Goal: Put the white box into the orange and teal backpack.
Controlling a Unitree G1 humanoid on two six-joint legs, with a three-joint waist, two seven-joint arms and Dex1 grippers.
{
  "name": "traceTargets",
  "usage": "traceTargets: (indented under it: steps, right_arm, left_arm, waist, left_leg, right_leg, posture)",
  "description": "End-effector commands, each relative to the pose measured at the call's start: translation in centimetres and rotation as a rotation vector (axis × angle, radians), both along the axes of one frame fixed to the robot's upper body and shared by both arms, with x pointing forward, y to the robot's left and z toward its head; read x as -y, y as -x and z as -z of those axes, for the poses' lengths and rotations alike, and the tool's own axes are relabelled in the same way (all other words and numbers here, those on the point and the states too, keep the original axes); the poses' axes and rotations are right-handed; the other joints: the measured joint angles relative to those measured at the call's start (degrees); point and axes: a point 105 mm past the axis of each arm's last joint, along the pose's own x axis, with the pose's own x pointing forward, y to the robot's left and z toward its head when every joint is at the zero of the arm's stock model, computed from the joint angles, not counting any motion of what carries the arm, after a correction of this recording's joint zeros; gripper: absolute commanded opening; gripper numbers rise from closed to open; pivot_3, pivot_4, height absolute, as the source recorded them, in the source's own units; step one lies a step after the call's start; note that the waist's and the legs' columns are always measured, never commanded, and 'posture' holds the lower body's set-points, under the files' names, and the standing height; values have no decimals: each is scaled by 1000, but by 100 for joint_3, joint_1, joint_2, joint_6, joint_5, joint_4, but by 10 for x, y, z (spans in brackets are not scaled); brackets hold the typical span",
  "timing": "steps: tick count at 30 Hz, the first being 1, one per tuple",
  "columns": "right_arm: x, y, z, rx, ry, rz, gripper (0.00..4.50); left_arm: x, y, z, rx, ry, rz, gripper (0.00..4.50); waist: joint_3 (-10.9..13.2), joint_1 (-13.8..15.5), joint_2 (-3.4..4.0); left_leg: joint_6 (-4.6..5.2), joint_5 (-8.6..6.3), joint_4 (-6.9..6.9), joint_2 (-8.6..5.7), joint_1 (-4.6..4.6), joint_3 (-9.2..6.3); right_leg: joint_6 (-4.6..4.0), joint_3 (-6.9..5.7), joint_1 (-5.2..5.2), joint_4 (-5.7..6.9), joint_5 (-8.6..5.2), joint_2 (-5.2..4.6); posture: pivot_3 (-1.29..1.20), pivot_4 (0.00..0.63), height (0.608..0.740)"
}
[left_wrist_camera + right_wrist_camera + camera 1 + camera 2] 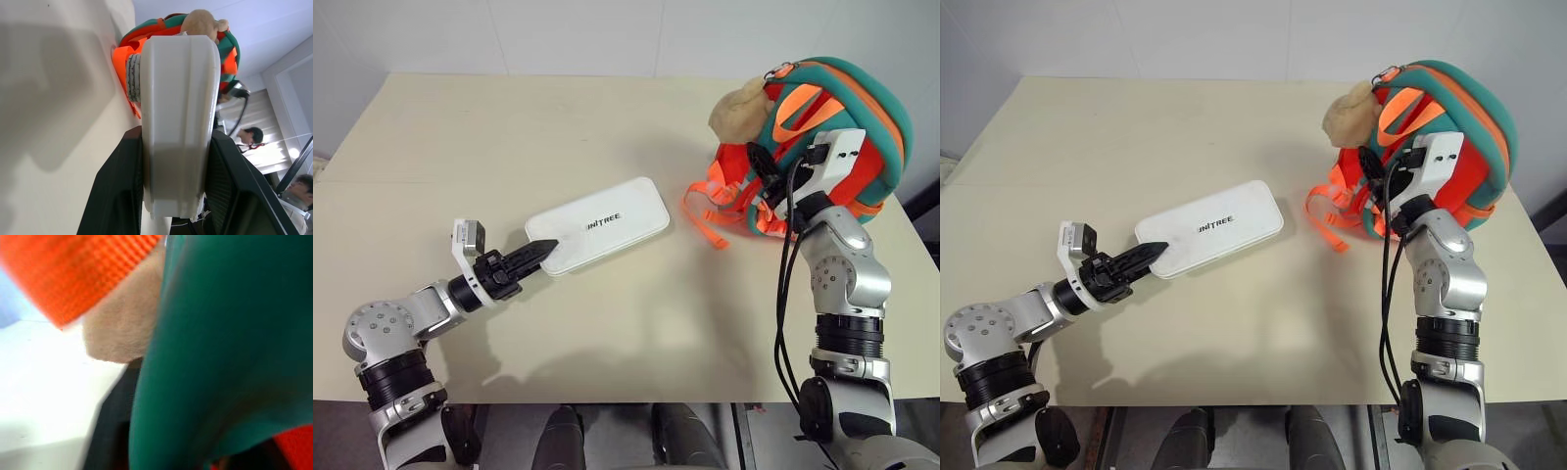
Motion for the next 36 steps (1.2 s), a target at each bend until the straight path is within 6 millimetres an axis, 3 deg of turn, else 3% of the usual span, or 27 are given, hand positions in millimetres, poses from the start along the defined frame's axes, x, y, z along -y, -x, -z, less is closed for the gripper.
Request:
traceTargets:
  steps: [1,5,13,18,23,26,28,32,36]
  right_arm:
    - [-27,28,-31,100,-9,-155,0]
    - [-51,55,-38,103,-6,-309,0]
    - [-82,101,-46,92,16,-591,0]
    - [-108,158,-64,133,1,-922,0]
    - [-110,191,-50,49,127,-1107,0]
    - [-106,195,-46,15,179,-1134,0]
    - [-101,196,-32,-36,265,-1140,0]
    - [-97,180,-3,-74,397,-1072,0]
    - [-95,166,5,-58,413,-1047,0]
  left_arm:
    - [-22,-2,-19,90,3,-79,1326]
    - [-39,-9,-28,121,-20,-135,1326]
    - [-59,-19,-42,160,-57,-178,1326]
    - [-68,-24,-54,194,-92,-178,1326]
    - [-73,-27,-63,218,-119,-170,1326]
    - [-76,-28,-65,227,-126,-168,1326]
    - [-78,-28,-66,247,-146,-164,1326]
    - [-78,-22,-77,332,-177,-134,1326]
    - [-82,-10,-92,469,-202,-125,1325]
  waist:
    - [1,-1,2]
    - [1,12,2]
    - [1,21,3]
    - [2,7,3]
    - [2,29,3]
    - [2,38,2]
    - [1,44,1]
    - [0,60,-2]
    - [0,31,-1]
  left_leg:
    - [0,0,-3,0,0,0]
    - [2,-2,-6,0,0,0]
    - [4,-3,-38,0,-6,0]
    - [2,-2,-66,3,-12,5]
    - [-2,1,-68,5,-43,7]
    - [0,0,-45,5,-73,6]
    - [4,-2,-26,4,-86,5]
    - [11,-6,-5,3,-87,4]
    - [11,-6,11,3,-88,4]
  right_leg:
    - [-1,0,-1,0,0,0]
    - [-2,-1,-1,-5,-1,-1]
    - [-3,-4,-4,-38,-1,-3]
    - [-11,-3,-27,-39,-7,-3]
    - [-15,-5,-62,-35,-12,-5]
    - [-15,-9,-82,-28,-12,-6]
    - [-11,-11,-88,-23,-10,-5]
    - [-6,-11,-85,-18,-7,-3]
    - [-4,-9,-88,2,-5,-2]
  posture:
    - [0,150,740]
    - [0,150,740]
    - [0,150,740]
    - [0,150,740]
    - [0,150,740]
    - [0,150,740]
    - [0,150,740]
    - [0,150,740]
    - [0,150,740]
